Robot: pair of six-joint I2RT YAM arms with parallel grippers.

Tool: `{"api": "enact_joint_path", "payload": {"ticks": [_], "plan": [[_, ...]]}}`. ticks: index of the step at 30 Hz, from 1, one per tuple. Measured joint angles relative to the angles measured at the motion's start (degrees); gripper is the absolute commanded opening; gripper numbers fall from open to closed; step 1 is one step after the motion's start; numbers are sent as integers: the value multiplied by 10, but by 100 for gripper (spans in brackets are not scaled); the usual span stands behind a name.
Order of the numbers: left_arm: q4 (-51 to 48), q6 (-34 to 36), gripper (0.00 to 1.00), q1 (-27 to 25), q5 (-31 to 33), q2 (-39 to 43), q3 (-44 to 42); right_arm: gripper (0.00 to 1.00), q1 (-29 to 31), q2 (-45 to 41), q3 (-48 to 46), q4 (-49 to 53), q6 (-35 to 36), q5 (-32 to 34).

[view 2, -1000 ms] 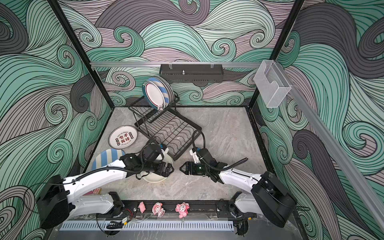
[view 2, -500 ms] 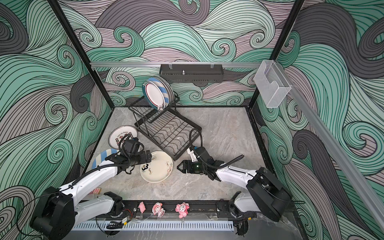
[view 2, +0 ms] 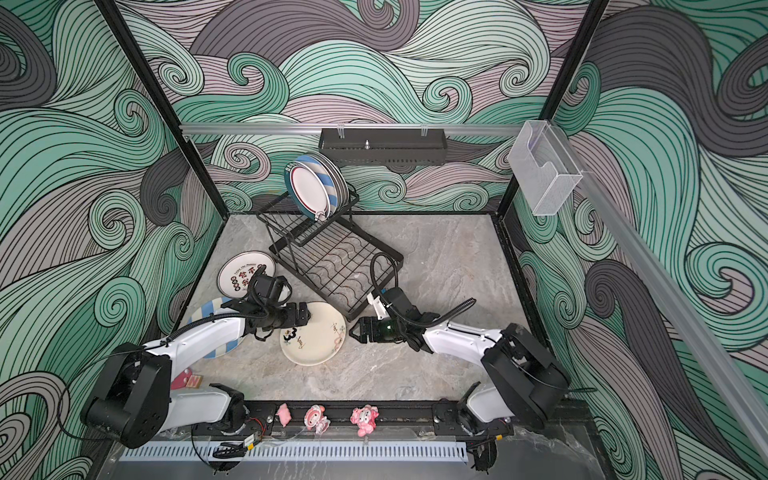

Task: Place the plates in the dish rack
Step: 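Bring the right gripper down to the plum-blossom plate's rim beside the left gripper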

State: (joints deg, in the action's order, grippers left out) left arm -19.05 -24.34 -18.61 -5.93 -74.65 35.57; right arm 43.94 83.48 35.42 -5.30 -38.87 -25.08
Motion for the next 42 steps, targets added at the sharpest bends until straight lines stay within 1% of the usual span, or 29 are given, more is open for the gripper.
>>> {"api": "enact_joint_path", "payload": {"ticks": [9,12,21,29,33,42], "plan": [[1,8,98,2,-48,-7,0,84,9,38,33,3,9,-11],[-4,5,99,2,-61,12,-11,84,11,44,35,3,10,-11],[-8,-33,99,2,-96,103,-66,84,20,60,34,-13,7,-13],[-7,-54,99,0,-115,114,-91,81,27,92,33,-37,-6,-19],[-8,-55,99,0,-115,114,-91,77,28,95,33,-44,-10,-17],[-11,-54,99,0,-117,124,-91,62,28,113,36,-61,-19,-10]]}}
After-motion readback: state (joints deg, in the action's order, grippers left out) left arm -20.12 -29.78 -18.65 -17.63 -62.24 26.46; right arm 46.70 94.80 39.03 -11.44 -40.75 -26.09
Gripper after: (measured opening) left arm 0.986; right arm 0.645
